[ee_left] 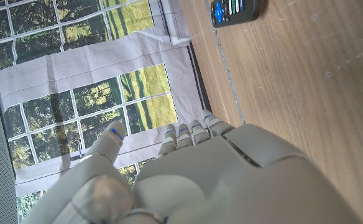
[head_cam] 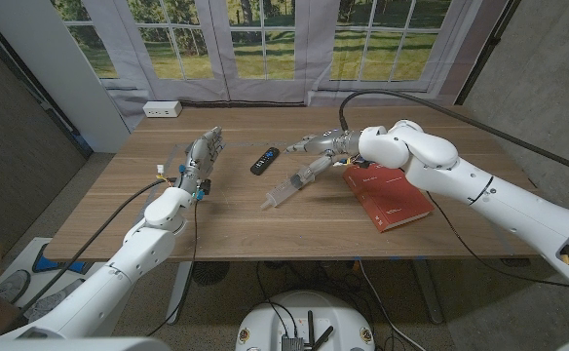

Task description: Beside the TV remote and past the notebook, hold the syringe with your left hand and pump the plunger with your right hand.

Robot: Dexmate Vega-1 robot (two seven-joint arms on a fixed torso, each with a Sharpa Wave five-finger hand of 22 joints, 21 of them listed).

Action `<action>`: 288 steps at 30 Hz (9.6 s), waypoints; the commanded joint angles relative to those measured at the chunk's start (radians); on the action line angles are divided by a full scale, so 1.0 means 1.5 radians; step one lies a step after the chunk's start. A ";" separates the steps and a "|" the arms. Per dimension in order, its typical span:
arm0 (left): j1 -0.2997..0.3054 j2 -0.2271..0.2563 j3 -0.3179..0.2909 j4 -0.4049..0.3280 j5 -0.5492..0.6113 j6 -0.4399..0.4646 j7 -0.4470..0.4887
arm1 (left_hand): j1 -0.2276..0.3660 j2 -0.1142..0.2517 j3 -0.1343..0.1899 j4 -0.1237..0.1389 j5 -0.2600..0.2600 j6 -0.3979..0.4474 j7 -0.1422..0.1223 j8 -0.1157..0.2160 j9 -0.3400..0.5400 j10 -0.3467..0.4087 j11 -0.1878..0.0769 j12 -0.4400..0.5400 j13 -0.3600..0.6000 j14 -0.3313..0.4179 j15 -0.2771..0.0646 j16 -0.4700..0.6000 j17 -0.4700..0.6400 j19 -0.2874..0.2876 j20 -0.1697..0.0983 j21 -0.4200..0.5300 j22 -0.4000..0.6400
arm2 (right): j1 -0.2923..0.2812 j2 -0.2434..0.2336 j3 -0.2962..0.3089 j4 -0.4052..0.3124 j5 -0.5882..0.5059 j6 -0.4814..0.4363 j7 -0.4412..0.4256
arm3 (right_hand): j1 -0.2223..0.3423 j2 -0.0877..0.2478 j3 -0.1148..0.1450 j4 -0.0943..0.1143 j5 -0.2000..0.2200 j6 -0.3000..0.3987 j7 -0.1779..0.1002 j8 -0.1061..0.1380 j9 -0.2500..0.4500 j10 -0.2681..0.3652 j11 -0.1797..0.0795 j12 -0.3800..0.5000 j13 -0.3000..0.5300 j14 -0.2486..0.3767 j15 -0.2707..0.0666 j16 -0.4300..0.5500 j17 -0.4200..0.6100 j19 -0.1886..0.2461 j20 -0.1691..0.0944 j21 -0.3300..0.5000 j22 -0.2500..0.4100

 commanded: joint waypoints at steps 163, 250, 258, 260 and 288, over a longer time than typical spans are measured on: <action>-0.010 -0.045 0.020 0.047 -0.028 -0.020 -0.024 | 0.003 0.044 0.013 0.019 0.003 0.029 -0.006 0.002 0.004 0.016 -0.006 -0.003 0.003 0.017 0.009 0.002 0.003 0.017 -0.008 0.008 0.004 | 0.102 0.120 -0.117 0.242 -0.161 0.174 -0.137 | 0.269 0.048 -0.032 0.015 -0.052 0.595 -0.004 0.180 0.009 0.584 -0.123 0.039 0.000 0.329 -0.208 0.193 0.035 0.193 -0.130 0.009 0.000; -0.034 -0.043 0.047 0.032 -0.006 -0.004 -0.039 | 0.003 0.044 0.014 0.017 0.003 0.031 -0.008 0.001 0.004 0.017 -0.005 -0.004 0.003 0.017 0.008 0.000 0.002 0.021 -0.002 0.008 0.004 | -0.052 0.064 0.109 0.100 0.361 -0.045 -0.222 | 0.239 0.063 -0.070 0.031 -0.045 0.660 -0.003 0.165 -0.001 0.667 -0.119 0.030 0.002 0.414 -0.205 0.218 0.034 0.234 -0.139 0.011 0.000; -0.040 -0.044 0.051 0.035 -0.007 0.000 -0.044 | 0.004 0.044 0.014 0.017 0.003 0.031 -0.007 0.000 0.004 0.018 -0.006 -0.004 0.004 0.016 0.009 0.000 0.002 0.022 -0.001 0.008 0.004 | -0.060 0.063 0.118 0.094 0.409 -0.075 -0.245 | 0.229 0.064 -0.072 0.031 -0.042 0.672 -0.002 0.163 -0.002 0.678 -0.119 0.033 0.002 0.429 -0.208 0.219 0.032 0.242 -0.136 0.012 0.000; -0.041 -0.045 0.051 0.035 -0.008 0.000 -0.045 | 0.004 0.044 0.014 0.017 0.003 0.030 -0.007 0.000 0.004 0.019 -0.006 -0.004 0.004 0.016 0.009 0.000 0.002 0.022 -0.001 0.008 0.004 | -0.063 0.061 0.120 0.091 0.418 -0.084 -0.251 | 0.226 0.064 -0.073 0.032 -0.042 0.674 -0.002 0.162 -0.002 0.681 -0.119 0.033 0.002 0.434 -0.208 0.220 0.032 0.244 -0.136 0.012 0.000; -0.036 -0.040 0.053 0.022 -0.005 0.007 -0.041 | 0.006 0.041 0.013 0.013 0.002 0.031 -0.008 0.000 0.004 0.019 -0.007 -0.004 0.004 0.016 0.011 0.000 0.001 0.027 0.006 0.009 0.004 | -0.077 0.045 0.121 0.004 0.463 -0.217 -0.321 | 0.222 0.063 -0.074 0.020 -0.037 0.709 0.010 0.159 -0.002 0.721 -0.117 0.044 0.005 0.473 -0.216 0.226 0.030 0.259 -0.128 0.012 0.001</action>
